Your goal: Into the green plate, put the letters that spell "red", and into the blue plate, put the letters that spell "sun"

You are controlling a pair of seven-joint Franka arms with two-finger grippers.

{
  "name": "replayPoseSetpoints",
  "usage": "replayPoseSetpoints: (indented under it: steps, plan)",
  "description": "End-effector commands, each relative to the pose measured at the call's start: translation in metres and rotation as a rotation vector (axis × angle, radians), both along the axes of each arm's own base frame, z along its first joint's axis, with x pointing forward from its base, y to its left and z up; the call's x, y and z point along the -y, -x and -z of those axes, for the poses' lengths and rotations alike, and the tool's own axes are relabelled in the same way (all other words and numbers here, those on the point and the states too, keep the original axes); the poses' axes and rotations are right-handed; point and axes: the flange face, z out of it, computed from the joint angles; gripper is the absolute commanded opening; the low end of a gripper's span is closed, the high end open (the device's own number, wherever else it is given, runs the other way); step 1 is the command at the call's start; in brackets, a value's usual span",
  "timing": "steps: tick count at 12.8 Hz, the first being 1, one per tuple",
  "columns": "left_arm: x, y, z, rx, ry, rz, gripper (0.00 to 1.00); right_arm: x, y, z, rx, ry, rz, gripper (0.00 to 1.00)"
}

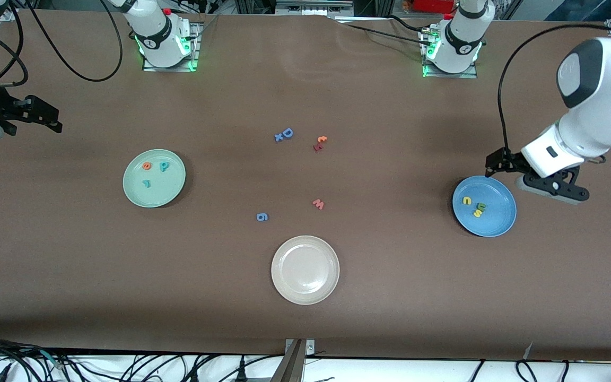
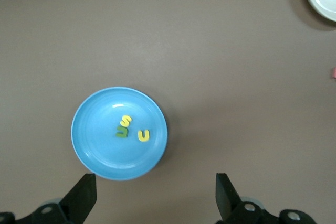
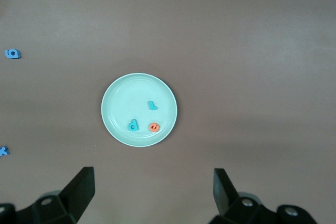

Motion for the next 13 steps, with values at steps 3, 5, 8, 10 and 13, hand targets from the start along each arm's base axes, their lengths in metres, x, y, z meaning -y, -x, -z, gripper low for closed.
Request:
replayPoseSetpoints:
  steps: [3, 5, 8, 10, 13]
  plan:
    - [0.005, 0.039, -0.029, -0.023, 0.002, -0.017, 1.0, -0.003, -0.002, -0.006, -0.009, 0.002, -0.002, 1.0]
    - [0.006, 0.042, -0.039, 0.001, 0.002, -0.048, 1.0, -0.005, -0.001, -0.006, -0.009, 0.002, -0.006, 1.0]
    - [0.009, 0.041, -0.048, 0.039, -0.002, -0.084, 1.0, -0.006, -0.001, -0.006, -0.009, 0.002, -0.008, 1.0]
    - [-0.003, 0.037, -0.055, 0.077, -0.024, -0.096, 1.0, -0.007, -0.001, -0.006, -0.009, 0.004, -0.011, 1.0]
    - [-0.011, 0.032, -0.076, 0.125, -0.019, -0.116, 1.0, -0.007, -0.001, -0.006, -0.009, 0.004, -0.01, 1.0]
